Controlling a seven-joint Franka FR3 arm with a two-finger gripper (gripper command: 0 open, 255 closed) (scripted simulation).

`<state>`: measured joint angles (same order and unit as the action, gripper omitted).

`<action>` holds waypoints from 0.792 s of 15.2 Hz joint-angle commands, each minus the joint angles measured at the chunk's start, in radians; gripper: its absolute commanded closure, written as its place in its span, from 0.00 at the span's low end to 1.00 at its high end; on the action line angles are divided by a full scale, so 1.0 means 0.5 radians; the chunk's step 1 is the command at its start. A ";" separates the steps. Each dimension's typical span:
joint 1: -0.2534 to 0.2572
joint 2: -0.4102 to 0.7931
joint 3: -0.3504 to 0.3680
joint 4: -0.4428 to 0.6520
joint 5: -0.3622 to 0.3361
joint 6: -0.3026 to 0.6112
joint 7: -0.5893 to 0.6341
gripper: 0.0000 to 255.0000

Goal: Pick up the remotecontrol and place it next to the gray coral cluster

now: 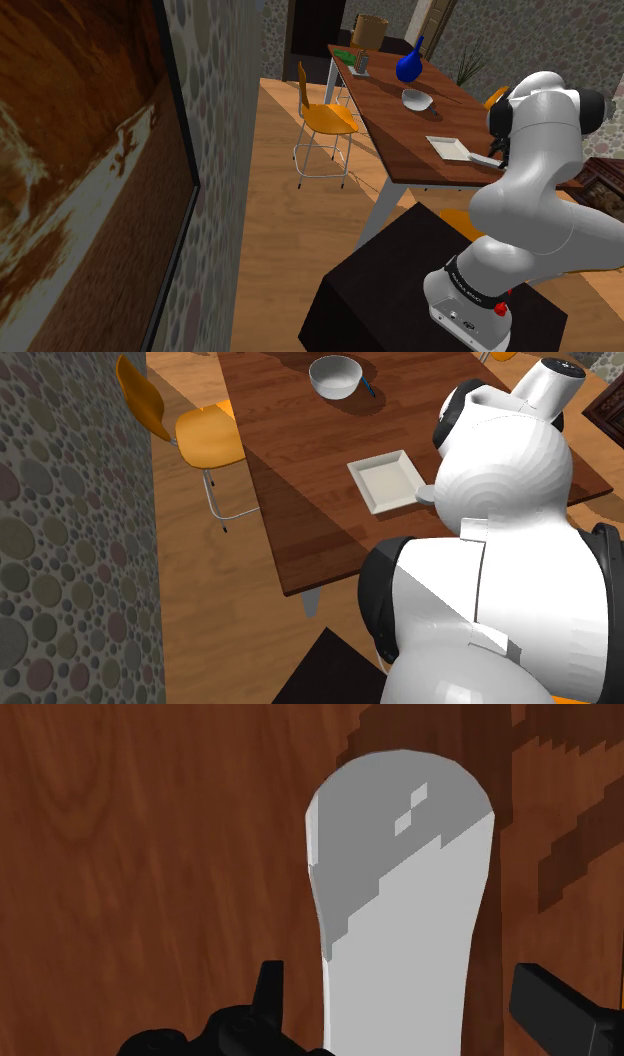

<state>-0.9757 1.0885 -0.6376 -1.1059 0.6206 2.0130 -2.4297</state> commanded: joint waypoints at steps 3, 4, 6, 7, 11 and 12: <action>0.017 -0.108 -0.041 0.005 -0.039 -0.112 0.015 0.00; 0.020 -0.133 -0.051 0.012 -0.049 -0.144 0.020 0.00; 0.020 -0.134 -0.051 0.011 -0.049 -0.143 0.020 0.00; 0.020 -0.134 -0.051 0.012 -0.049 -0.144 0.020 0.00; 0.020 -0.133 -0.051 0.012 -0.049 -0.144 0.020 0.00; 0.020 -0.133 -0.051 0.012 -0.049 -0.144 0.020 0.00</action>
